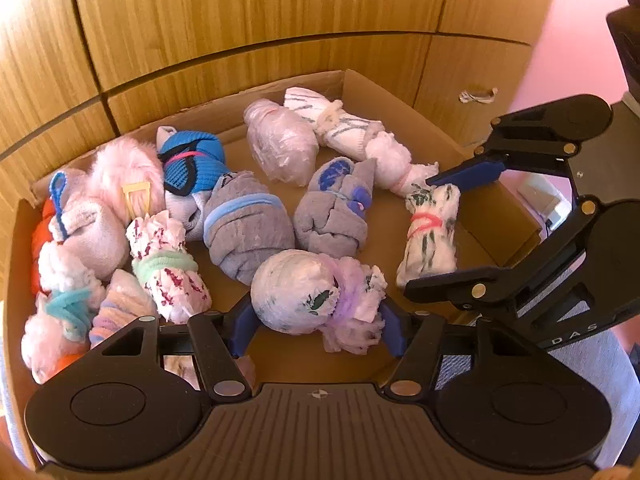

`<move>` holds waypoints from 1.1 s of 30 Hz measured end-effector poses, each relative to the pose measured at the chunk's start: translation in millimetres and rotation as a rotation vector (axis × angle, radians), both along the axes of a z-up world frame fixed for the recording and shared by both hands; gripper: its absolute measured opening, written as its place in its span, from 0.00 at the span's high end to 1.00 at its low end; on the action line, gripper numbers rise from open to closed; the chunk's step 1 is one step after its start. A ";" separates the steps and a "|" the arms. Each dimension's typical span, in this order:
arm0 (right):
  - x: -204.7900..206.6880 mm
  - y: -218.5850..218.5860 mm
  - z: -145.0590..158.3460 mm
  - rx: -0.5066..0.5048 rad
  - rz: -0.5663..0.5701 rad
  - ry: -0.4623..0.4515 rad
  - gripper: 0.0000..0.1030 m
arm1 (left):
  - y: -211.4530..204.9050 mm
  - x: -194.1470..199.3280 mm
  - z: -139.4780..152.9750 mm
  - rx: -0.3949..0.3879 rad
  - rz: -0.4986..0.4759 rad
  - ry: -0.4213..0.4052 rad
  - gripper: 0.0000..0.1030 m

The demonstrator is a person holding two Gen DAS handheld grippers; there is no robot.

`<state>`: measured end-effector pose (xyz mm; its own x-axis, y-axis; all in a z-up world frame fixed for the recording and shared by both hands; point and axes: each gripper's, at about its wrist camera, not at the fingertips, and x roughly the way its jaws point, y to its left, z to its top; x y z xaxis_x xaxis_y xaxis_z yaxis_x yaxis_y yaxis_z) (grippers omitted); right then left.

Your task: Organize objects

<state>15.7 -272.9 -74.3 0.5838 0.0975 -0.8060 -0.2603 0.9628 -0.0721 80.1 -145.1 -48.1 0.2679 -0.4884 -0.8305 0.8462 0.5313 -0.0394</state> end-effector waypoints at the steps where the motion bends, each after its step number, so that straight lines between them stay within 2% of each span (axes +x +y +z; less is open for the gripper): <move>1: -0.3 -0.6 0.2 0.001 0.002 -0.002 0.35 | 0.2 1.2 0.1 0.000 0.000 0.005 0.30; 5: -0.9 -2.9 2.2 0.010 -0.004 -0.008 0.28 | 4.3 3.3 2.3 -0.005 0.015 0.014 0.23; 8: -3.8 -2.2 4.9 0.013 -0.005 -0.011 0.26 | 6.6 -1.9 6.0 0.000 0.016 0.003 0.22; 12: -9.0 0.3 7.9 0.009 -0.016 -0.015 0.24 | 10.9 -4.0 8.3 -0.004 0.038 -0.013 0.15; 17: -12.7 3.2 11.5 0.008 -0.039 -0.018 0.21 | 17.2 -5.3 12.7 -0.018 0.070 0.002 0.15; 20: -14.3 5.2 12.4 0.000 -0.059 -0.018 0.21 | 23.7 -5.0 15.5 -0.024 0.108 0.017 0.14; 23: -15.2 6.0 12.4 -0.001 -0.087 -0.013 0.20 | 31.7 -4.9 19.6 -0.046 0.150 0.039 0.09; 28: -16.7 9.4 13.2 0.006 -0.139 -0.013 0.18 | 38.5 -12.5 26.7 -0.055 0.194 0.020 0.05; 33: -17.8 13.1 16.3 -0.002 -0.172 -0.020 0.12 | 45.8 -15.4 35.1 -0.086 0.254 0.035 0.02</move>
